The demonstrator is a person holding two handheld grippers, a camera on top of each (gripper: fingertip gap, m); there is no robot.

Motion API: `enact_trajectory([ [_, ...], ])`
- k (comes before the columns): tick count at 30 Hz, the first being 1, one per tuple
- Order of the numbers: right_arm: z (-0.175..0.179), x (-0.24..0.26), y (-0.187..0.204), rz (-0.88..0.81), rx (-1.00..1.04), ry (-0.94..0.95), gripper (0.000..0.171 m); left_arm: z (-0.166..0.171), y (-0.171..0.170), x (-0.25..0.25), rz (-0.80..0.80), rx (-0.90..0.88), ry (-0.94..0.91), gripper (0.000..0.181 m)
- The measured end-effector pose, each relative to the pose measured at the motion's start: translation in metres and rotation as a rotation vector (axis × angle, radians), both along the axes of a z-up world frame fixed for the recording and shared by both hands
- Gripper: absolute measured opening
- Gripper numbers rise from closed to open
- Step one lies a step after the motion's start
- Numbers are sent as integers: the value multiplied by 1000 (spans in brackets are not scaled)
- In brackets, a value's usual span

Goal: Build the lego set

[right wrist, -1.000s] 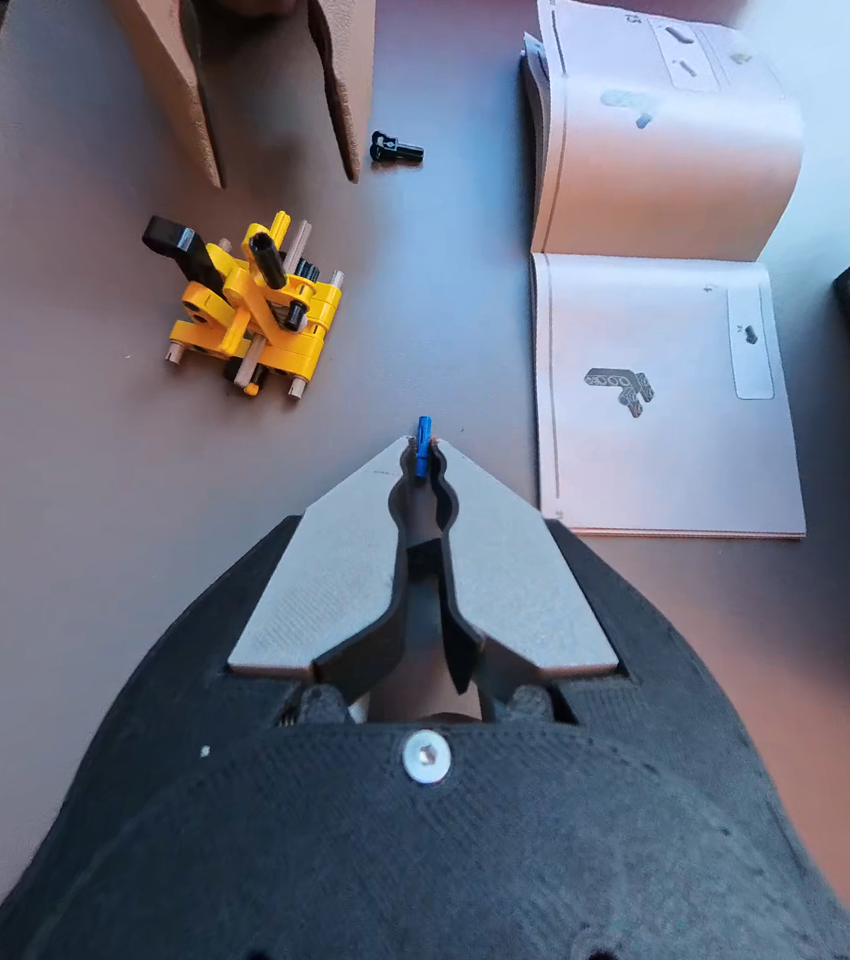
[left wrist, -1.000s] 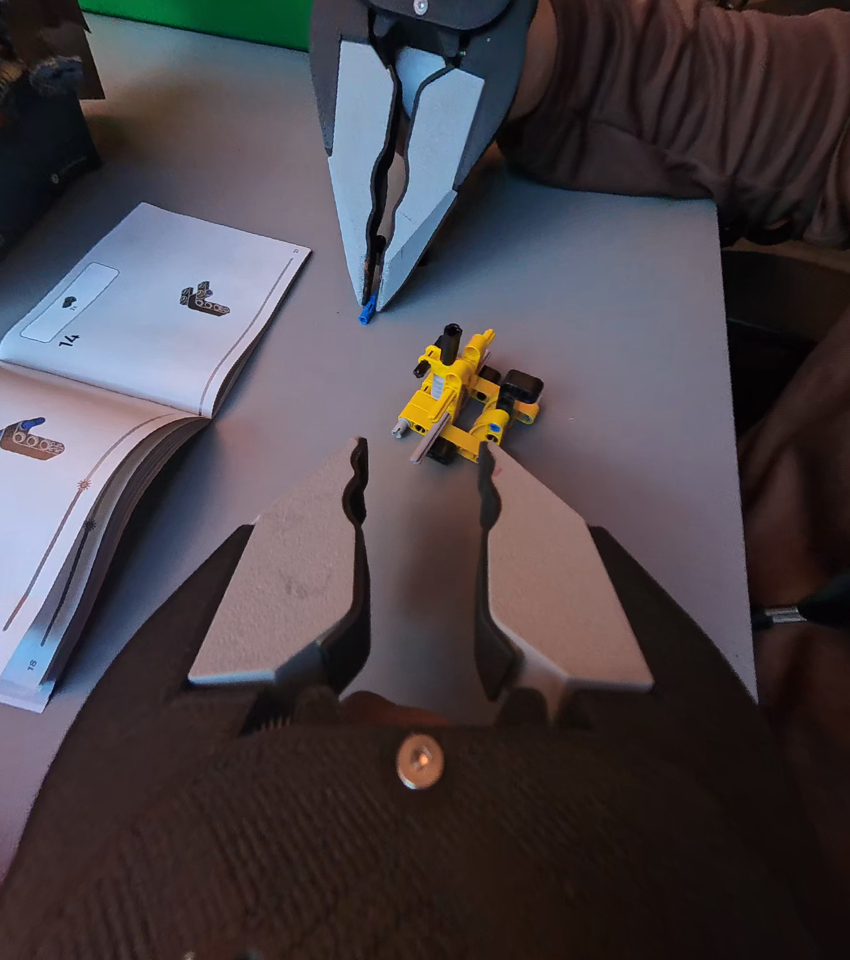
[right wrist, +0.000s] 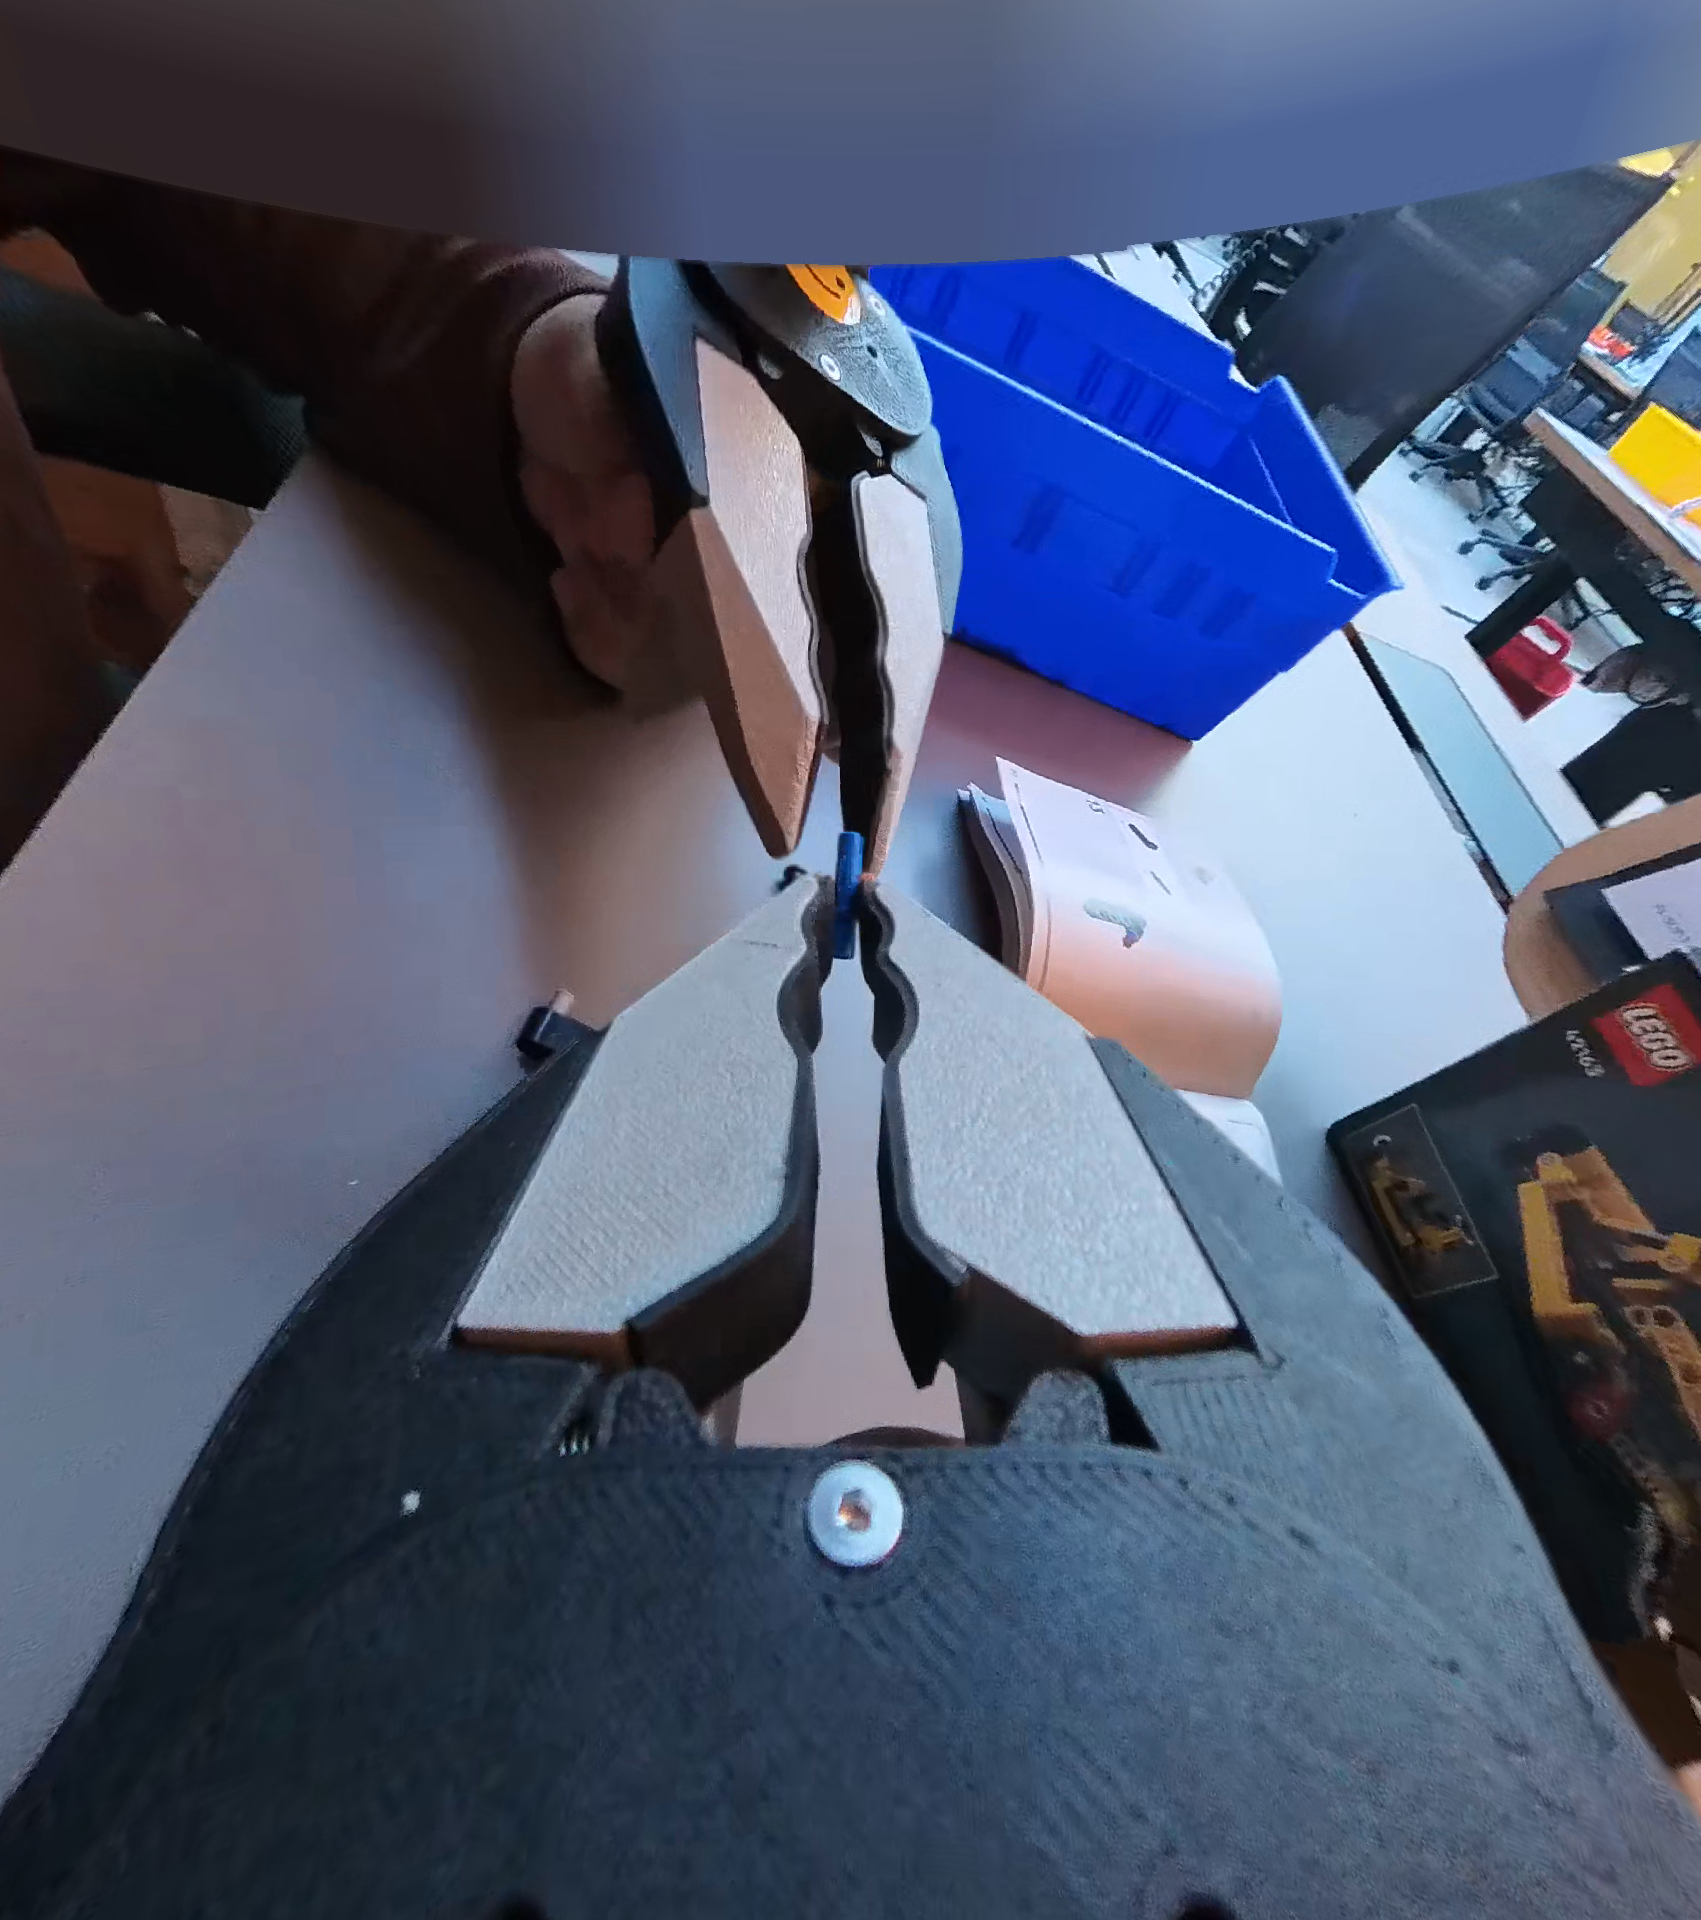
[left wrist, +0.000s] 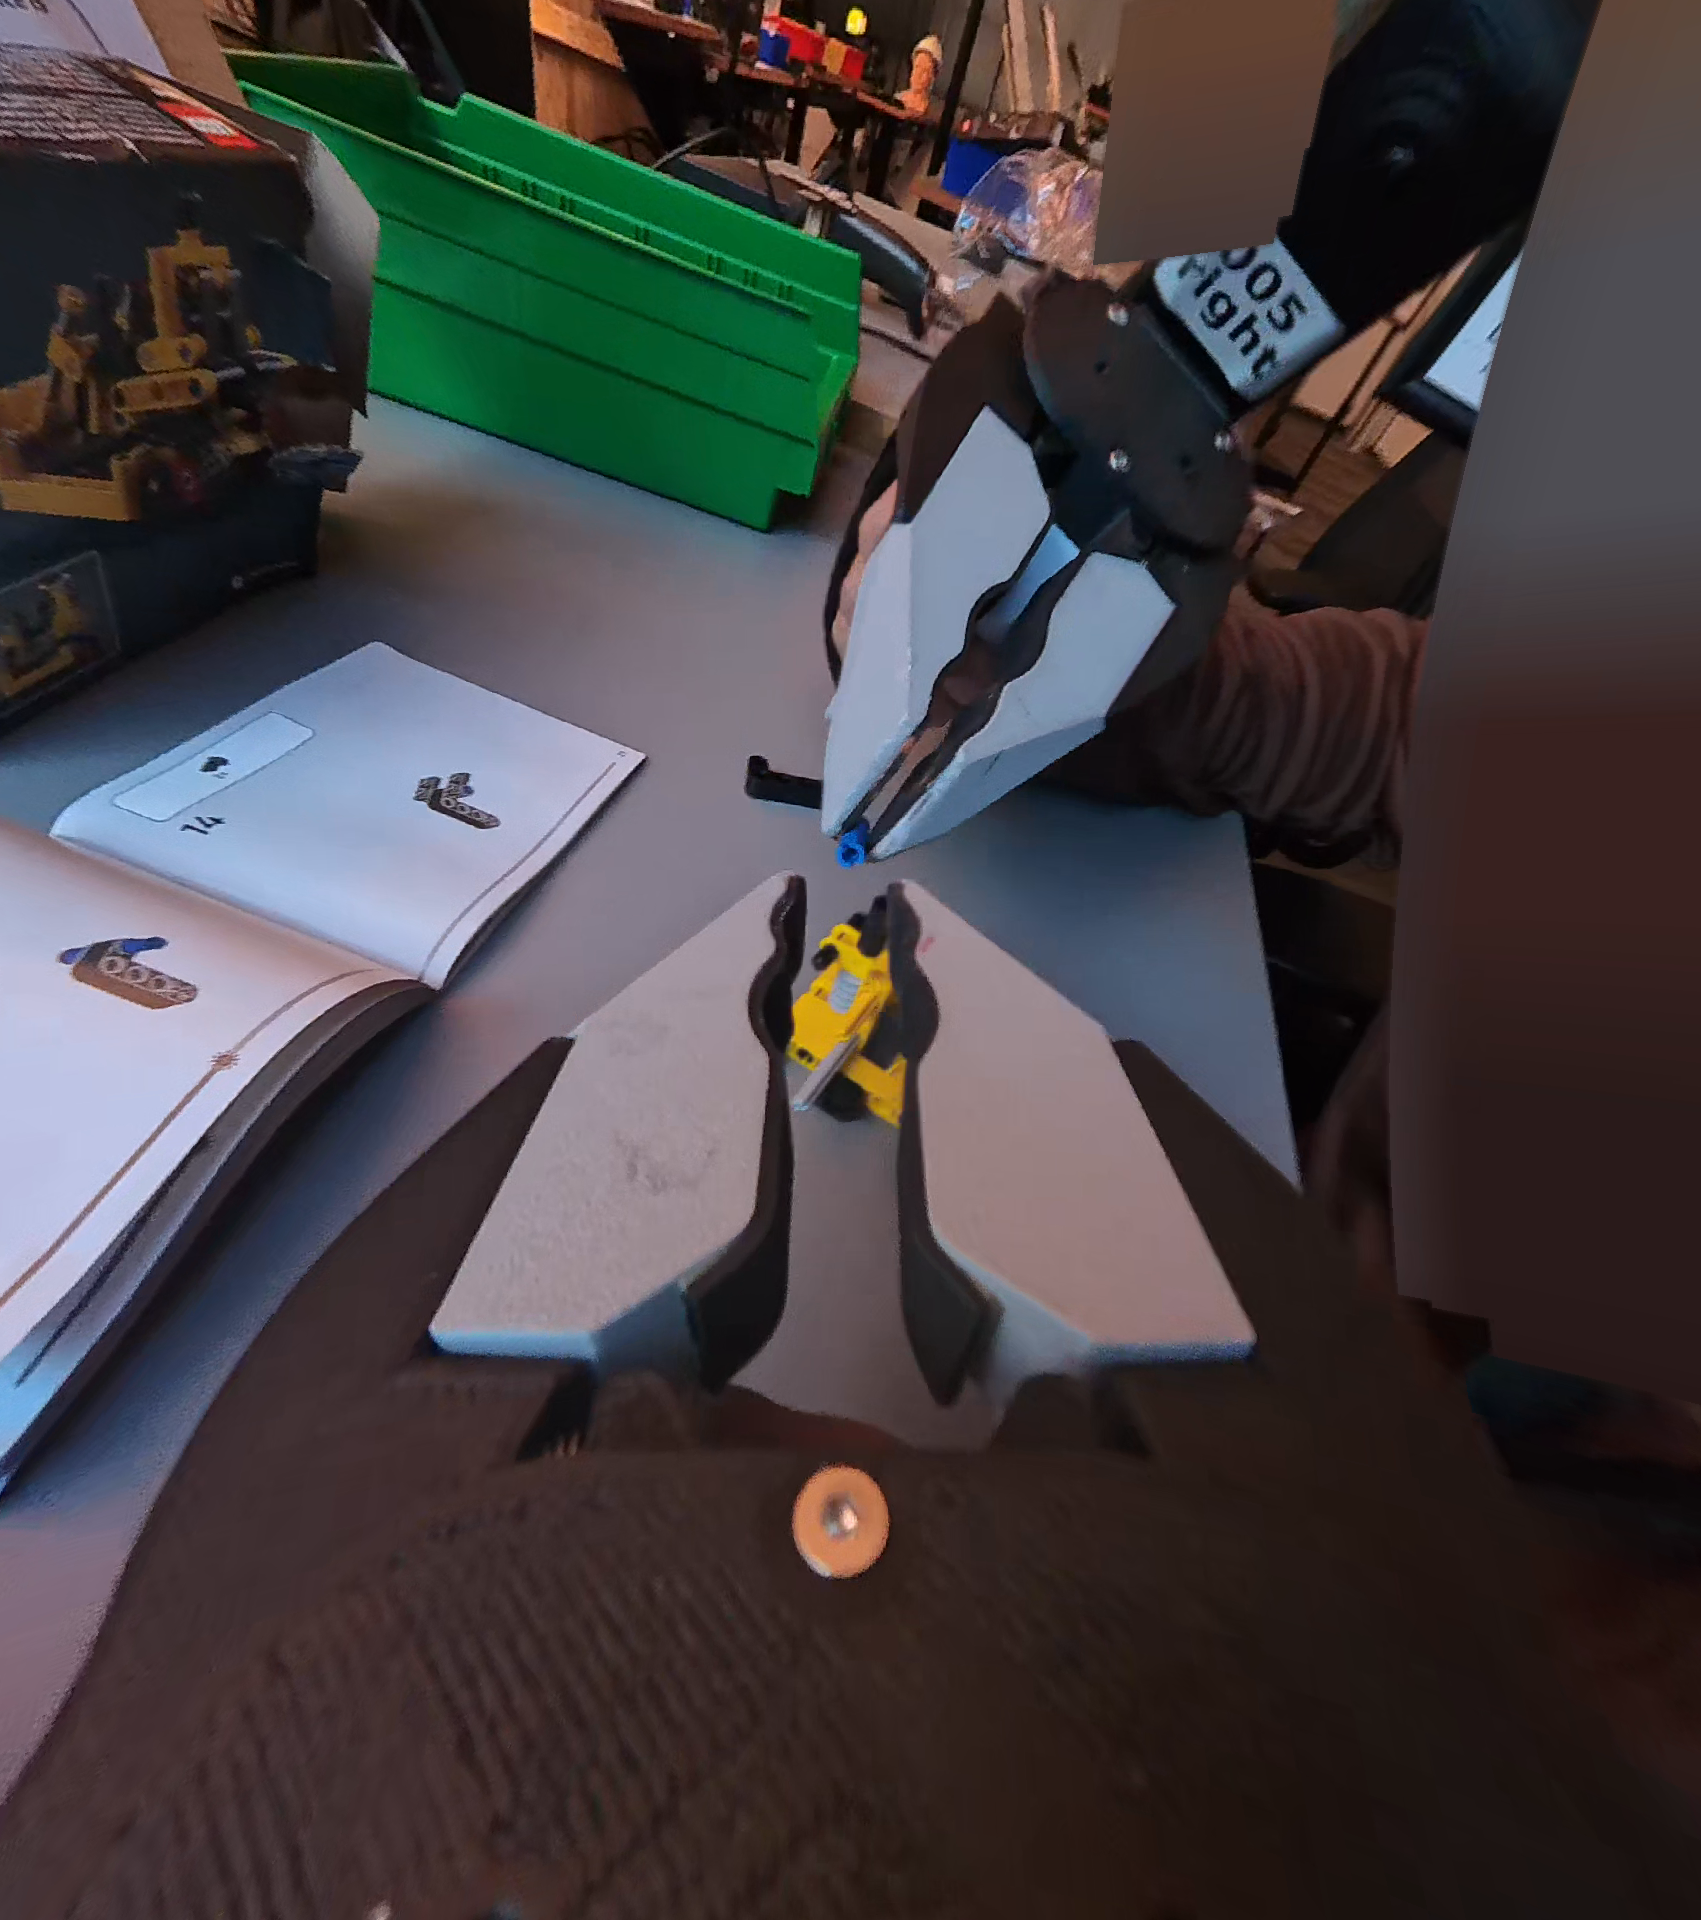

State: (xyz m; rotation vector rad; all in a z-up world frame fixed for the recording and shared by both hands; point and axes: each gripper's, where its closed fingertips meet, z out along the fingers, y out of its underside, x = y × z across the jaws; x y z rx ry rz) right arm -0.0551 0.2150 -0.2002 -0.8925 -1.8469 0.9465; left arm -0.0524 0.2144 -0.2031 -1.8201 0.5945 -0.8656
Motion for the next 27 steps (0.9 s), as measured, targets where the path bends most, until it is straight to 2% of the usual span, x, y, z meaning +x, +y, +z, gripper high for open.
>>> enact_trajectory([
  [1, 0, 0, 0, -5, 20, 3, 0, 2, 0, 0, -7, -12, -28, 12],
  [6, -3, -2, -5, -7, 76, 10, 0, 7, -1, 1, -20, -64, -117, 2],
  [17, -14, -7, -3, -45, 187, -7, 1, -1, 1, 1, 12, -35, -8, 0],
  [21, -19, -10, -2, -71, 240, -20, 0, 8, -4, 10, -14, -23, -46, 0],
  [24, -20, -11, -1, -76, 233, -28, 0, 2, -3, 9, -2, -1, 9, 0],
  [27, -21, -11, 5, -91, 215, -28, 1, 4, -1, 5, 12, -1, -17, 0],
])
